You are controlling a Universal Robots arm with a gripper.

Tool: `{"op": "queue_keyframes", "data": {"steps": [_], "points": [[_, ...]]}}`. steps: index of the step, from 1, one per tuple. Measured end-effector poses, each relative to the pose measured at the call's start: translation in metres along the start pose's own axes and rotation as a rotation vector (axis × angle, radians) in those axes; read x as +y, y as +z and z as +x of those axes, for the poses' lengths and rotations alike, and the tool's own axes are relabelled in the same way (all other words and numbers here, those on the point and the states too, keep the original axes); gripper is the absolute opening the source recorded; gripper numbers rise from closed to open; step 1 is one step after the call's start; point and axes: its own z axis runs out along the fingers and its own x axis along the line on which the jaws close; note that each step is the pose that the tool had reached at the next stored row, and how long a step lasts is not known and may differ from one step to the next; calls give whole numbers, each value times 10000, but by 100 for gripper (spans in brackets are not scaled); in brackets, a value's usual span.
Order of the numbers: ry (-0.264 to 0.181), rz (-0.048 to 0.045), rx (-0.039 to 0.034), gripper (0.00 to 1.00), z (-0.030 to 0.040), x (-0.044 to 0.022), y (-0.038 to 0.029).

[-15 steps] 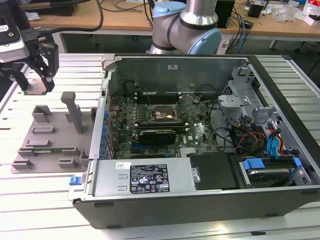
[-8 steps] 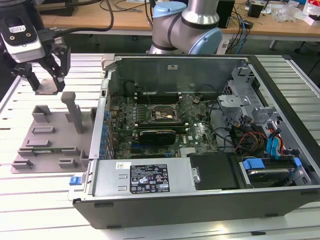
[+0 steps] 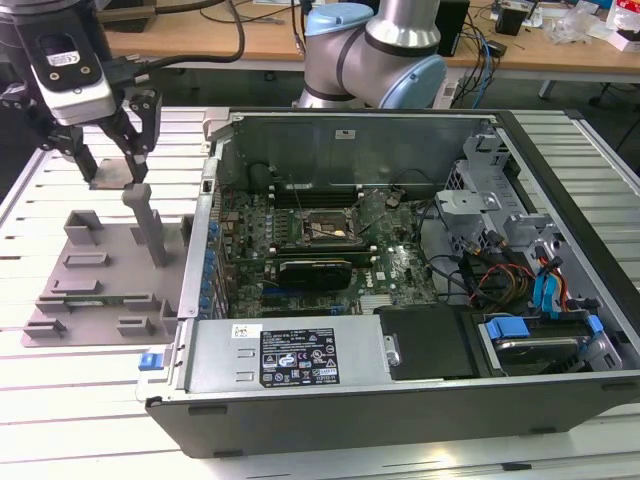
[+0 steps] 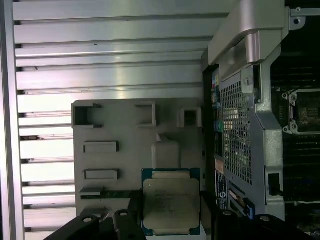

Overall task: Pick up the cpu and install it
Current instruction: 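Pick up the cpu and move it towards the insertion slot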

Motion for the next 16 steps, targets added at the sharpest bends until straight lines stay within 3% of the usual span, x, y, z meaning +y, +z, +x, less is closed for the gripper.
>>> {"op": "queue_keyframes", "data": {"steps": [16], "points": [[1,0,0,55,-360,16,5]]}}
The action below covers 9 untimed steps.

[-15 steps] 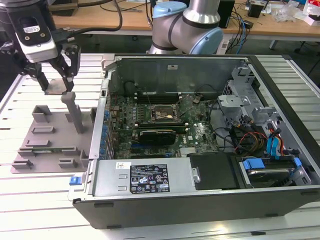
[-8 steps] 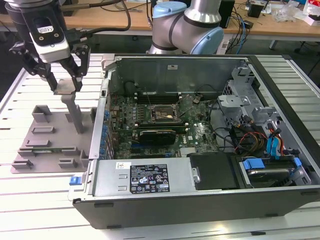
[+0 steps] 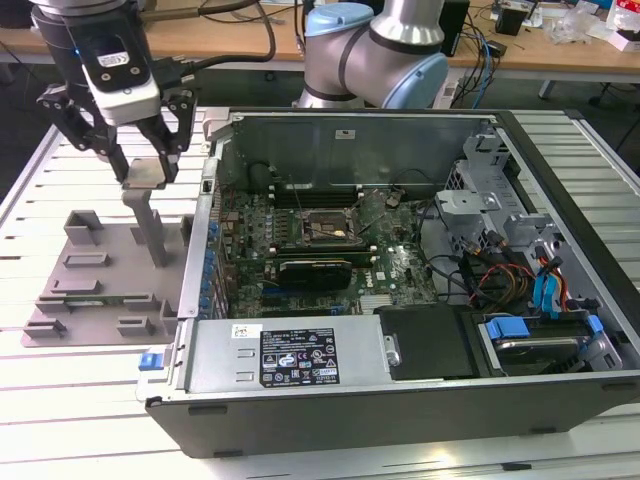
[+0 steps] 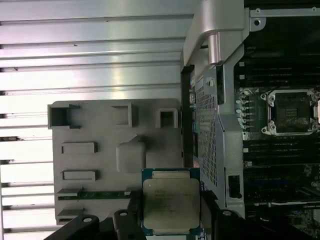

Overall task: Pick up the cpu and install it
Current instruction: 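Pick up the cpu and move it towards the insertion slot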

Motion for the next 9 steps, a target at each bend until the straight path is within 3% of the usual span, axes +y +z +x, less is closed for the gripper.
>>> {"op": "queue_keyframes", "data": {"steps": [3,9], "points": [[-1,0,0,55,-68,3,1],[-2,0,0,55,-95,3,-56]]}}
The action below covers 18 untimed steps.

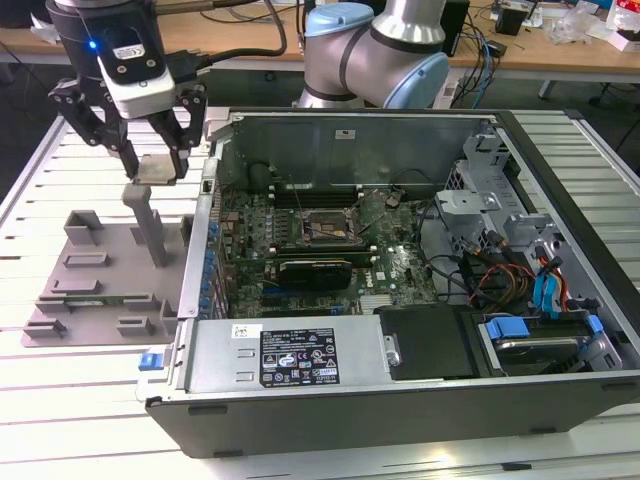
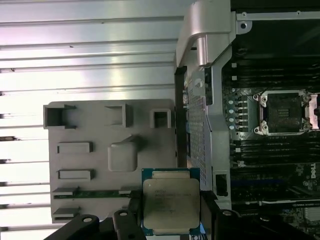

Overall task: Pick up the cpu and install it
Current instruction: 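Pick up the cpu and move it towards the insertion slot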

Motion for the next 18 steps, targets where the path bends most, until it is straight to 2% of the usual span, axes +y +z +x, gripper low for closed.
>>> {"op": "queue_keyframes", "data": {"steps": [1,4,9,13,18], "points": [[2,0,0,55,-12,1,0],[2,1,1,55,-118,5,1],[1,0,-1,55,-210,9,3],[1,0,1,55,-387,17,5],[2,0,-1,55,-508,22,7]]}}
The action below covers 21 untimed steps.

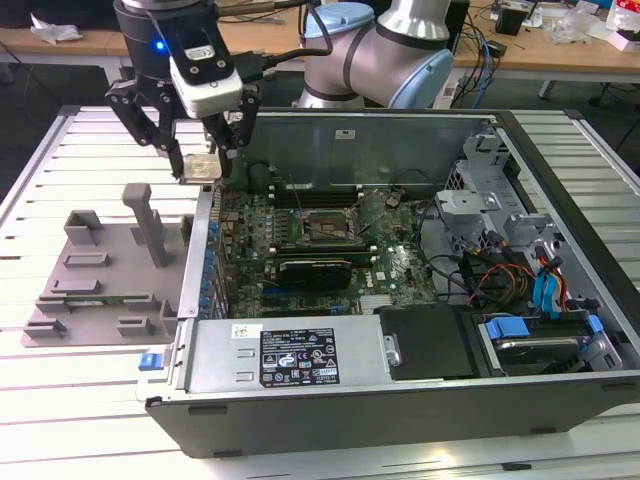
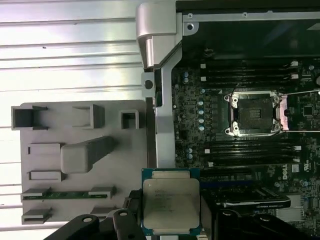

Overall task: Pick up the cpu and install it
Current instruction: 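Pick up the cpu and move it towards the insertion slot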

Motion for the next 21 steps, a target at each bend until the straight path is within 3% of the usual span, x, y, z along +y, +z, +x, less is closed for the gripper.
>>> {"op": "queue_keyframes", "data": {"steps": [7,11,15,21], "points": [[0,0,1,55,-272,11,3],[0,0,0,55,-465,20,6],[-2,0,1,55,-571,24,7],[-2,0,0,55,-863,36,11]]}}
